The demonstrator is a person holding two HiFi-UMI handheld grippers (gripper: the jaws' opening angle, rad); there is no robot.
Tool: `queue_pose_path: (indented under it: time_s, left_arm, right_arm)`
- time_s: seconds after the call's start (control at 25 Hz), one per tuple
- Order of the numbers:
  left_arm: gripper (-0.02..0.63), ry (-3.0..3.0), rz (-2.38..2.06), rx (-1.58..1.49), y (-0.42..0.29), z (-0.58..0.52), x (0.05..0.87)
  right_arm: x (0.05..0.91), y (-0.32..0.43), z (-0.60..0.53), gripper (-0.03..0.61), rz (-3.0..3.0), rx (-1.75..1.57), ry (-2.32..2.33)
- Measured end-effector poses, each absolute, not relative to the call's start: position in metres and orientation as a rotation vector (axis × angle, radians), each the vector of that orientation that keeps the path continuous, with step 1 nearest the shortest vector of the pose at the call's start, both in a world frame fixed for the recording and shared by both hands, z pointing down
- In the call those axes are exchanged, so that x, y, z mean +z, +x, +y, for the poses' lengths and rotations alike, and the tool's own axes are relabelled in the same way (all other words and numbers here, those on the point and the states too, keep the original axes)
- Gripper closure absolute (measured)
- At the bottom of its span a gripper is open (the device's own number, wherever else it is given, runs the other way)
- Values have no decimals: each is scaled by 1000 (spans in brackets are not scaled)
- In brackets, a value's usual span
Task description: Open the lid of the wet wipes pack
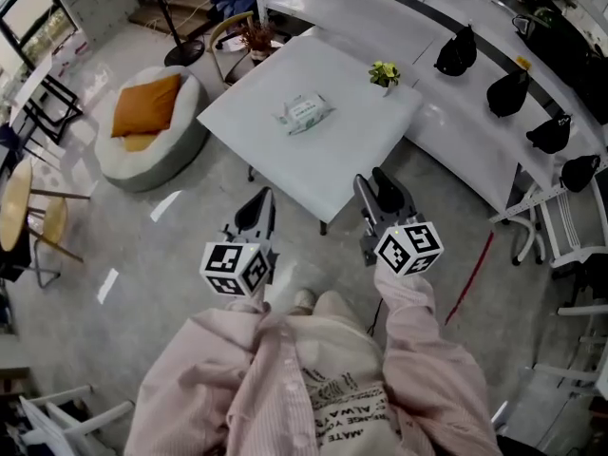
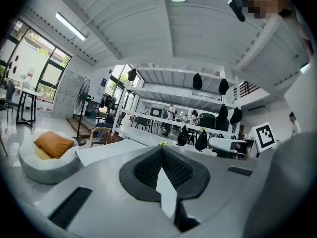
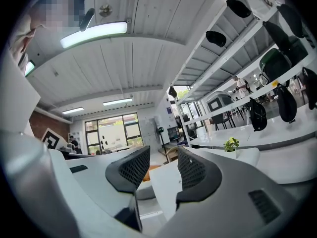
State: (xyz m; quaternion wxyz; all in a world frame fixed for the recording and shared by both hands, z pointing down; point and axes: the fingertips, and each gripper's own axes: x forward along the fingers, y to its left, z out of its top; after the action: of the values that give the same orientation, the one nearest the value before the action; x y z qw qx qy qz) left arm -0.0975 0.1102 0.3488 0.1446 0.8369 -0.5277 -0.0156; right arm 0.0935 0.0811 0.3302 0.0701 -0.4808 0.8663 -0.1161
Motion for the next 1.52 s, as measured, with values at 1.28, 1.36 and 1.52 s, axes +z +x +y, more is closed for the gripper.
queue_pose_path:
  time_s: [1.28,1.36,1.52]
  left_arm:
    - [614,2154,-1614,14,-73,-85,415]
    - [614,2121,-1643,5,-74,-96,417]
    - [614,2061,-1692,-1,-71,-111,424]
  right_arm:
    - [397,84,-160,434,2961,-467,-1232]
    - [401,80,-173,433,2998,-474,-1185]
    - [418,77,-194,433,3088,-481,-1093]
